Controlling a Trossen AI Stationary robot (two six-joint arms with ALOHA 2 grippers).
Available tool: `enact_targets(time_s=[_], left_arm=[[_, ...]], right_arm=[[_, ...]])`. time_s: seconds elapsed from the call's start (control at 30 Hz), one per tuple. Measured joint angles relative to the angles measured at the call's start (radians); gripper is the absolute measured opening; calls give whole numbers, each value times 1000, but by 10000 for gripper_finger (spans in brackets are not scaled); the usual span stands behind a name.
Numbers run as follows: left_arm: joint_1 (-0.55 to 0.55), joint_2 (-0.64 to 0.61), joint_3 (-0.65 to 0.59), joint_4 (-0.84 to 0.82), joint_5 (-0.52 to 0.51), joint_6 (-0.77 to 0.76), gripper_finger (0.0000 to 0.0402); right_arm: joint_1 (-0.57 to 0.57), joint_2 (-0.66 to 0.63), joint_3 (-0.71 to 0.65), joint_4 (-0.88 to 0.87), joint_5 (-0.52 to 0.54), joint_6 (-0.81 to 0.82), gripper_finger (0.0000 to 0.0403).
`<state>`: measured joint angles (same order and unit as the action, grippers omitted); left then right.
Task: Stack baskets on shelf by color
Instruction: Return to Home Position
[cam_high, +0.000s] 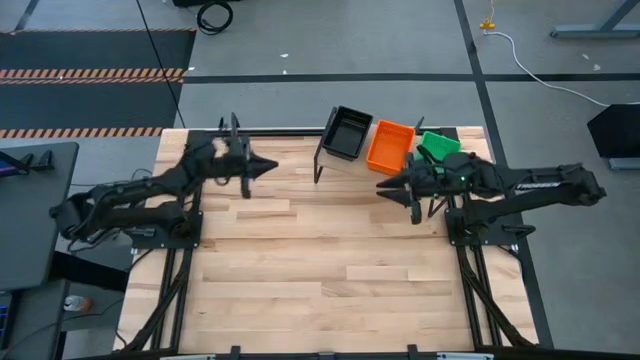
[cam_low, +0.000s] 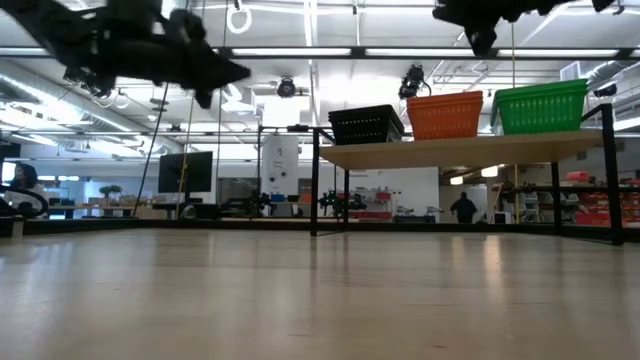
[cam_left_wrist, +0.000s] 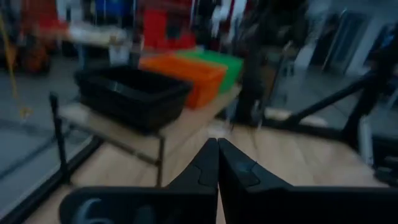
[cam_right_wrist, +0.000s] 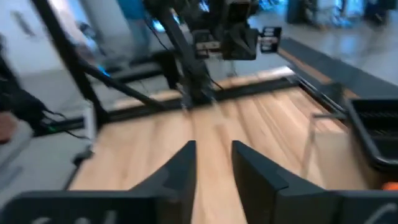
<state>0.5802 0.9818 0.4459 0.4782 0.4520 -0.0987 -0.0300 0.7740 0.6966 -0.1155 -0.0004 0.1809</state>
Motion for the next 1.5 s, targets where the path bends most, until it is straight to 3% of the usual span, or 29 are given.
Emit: enact_targets(time_s=[0.07,0.23,0.47,0.7,0.97,1.23,1.43,1.5], left_arm=[[-18,-61,-59,66,0,-30,3],[-98,-204,-132,41,-53,-35,2],[-200,-324,-159,-180,-241,41,2],[-307,-330,-160,-200,-332,106,2],[-327,-330,-160,-232,-344,131,2],[-356,-330,-162,-242,-332,135,2],[-326,-375,-389,159,-332,48,2],[-309,-404,-437,204,-330,21,2]], right_arm=[[10,-22,-52,68,-37,2,84],[54,-43,-140,84,-76,-27,10],[116,-55,-210,253,-93,-64,18],[185,-57,-314,503,-162,-133,9],[193,-182,-477,643,-161,-97,10],[219,-347,-604,646,-349,-107,15],[202,-428,-641,627,-356,-113,11],[197,-448,-641,606,-394,-120,8]])
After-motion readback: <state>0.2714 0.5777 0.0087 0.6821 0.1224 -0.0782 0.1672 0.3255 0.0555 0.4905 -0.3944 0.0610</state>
